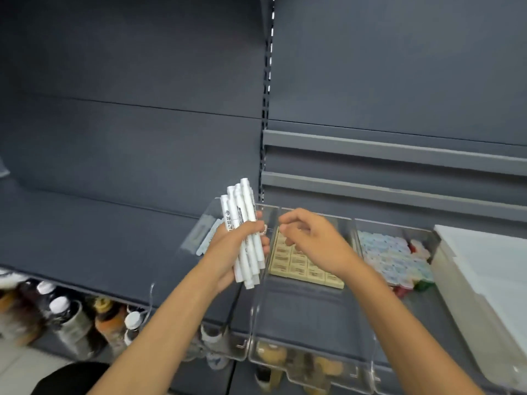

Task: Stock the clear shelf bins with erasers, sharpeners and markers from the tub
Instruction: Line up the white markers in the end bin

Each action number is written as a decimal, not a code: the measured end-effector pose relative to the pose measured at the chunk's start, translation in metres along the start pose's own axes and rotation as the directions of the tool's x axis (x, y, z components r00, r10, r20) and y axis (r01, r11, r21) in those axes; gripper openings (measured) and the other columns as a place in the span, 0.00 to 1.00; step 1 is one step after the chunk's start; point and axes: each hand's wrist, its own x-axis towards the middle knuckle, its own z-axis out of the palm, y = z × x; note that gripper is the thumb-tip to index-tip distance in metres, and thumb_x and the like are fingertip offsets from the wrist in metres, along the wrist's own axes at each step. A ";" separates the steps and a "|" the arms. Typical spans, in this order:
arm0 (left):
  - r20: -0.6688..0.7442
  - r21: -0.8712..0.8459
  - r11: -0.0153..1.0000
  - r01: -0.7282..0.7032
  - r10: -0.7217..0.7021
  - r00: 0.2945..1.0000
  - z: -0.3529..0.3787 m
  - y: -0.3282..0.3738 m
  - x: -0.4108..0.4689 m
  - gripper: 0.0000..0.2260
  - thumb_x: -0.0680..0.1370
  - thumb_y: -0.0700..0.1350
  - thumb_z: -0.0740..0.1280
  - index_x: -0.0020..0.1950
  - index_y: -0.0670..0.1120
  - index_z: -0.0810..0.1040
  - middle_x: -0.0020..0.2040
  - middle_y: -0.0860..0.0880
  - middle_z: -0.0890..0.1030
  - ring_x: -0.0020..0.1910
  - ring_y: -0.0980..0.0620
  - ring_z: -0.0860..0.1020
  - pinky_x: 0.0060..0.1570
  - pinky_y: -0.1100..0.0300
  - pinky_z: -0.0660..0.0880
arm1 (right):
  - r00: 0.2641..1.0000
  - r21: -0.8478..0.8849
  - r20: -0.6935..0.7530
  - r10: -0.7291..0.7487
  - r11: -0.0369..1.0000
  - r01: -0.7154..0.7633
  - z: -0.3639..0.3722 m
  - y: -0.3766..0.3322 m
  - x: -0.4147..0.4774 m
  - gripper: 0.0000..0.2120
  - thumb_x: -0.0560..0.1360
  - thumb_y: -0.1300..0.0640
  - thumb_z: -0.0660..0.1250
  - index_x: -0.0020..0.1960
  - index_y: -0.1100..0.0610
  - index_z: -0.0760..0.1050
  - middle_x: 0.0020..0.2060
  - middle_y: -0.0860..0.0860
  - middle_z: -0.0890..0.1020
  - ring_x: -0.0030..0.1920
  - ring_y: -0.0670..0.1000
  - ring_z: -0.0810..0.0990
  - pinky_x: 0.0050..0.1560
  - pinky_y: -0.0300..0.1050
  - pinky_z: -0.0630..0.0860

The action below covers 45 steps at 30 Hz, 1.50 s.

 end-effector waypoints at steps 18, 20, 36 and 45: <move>-0.106 -0.117 0.988 0.104 -0.117 0.987 -0.090 -0.033 0.031 0.05 0.77 0.35 0.69 0.51 0.39 0.82 0.40 0.41 0.83 0.40 0.47 0.83 0.42 0.56 0.82 | 0.974 0.145 0.219 0.061 0.985 -0.094 0.108 0.021 0.071 0.06 0.78 0.51 0.66 0.46 0.52 0.80 0.32 0.49 0.82 0.30 0.42 0.77 0.34 0.36 0.73; -0.125 -0.115 0.988 0.108 -0.122 0.985 -0.095 -0.039 0.030 0.05 0.76 0.35 0.69 0.50 0.40 0.83 0.41 0.41 0.84 0.41 0.48 0.84 0.44 0.56 0.82 | 0.975 0.121 0.214 0.062 0.989 -0.089 0.113 0.024 0.074 0.06 0.77 0.50 0.67 0.46 0.51 0.80 0.33 0.49 0.82 0.30 0.44 0.77 0.35 0.37 0.73; -0.127 -0.033 0.992 0.119 -0.122 0.984 -0.107 -0.053 0.016 0.11 0.76 0.33 0.68 0.57 0.41 0.82 0.51 0.38 0.84 0.52 0.42 0.84 0.52 0.47 0.81 | 0.908 0.065 0.416 0.036 0.995 -0.069 0.116 0.025 0.069 0.08 0.75 0.53 0.71 0.44 0.57 0.76 0.35 0.54 0.82 0.33 0.41 0.80 0.36 0.33 0.72; -0.273 -0.036 0.997 0.068 -0.075 0.959 -0.106 -0.031 0.026 0.05 0.77 0.34 0.69 0.51 0.41 0.81 0.46 0.43 0.86 0.47 0.47 0.84 0.50 0.53 0.81 | 0.953 0.190 0.275 0.125 0.965 -0.181 0.115 0.012 0.076 0.07 0.82 0.55 0.61 0.52 0.59 0.72 0.42 0.53 0.86 0.36 0.45 0.83 0.39 0.40 0.80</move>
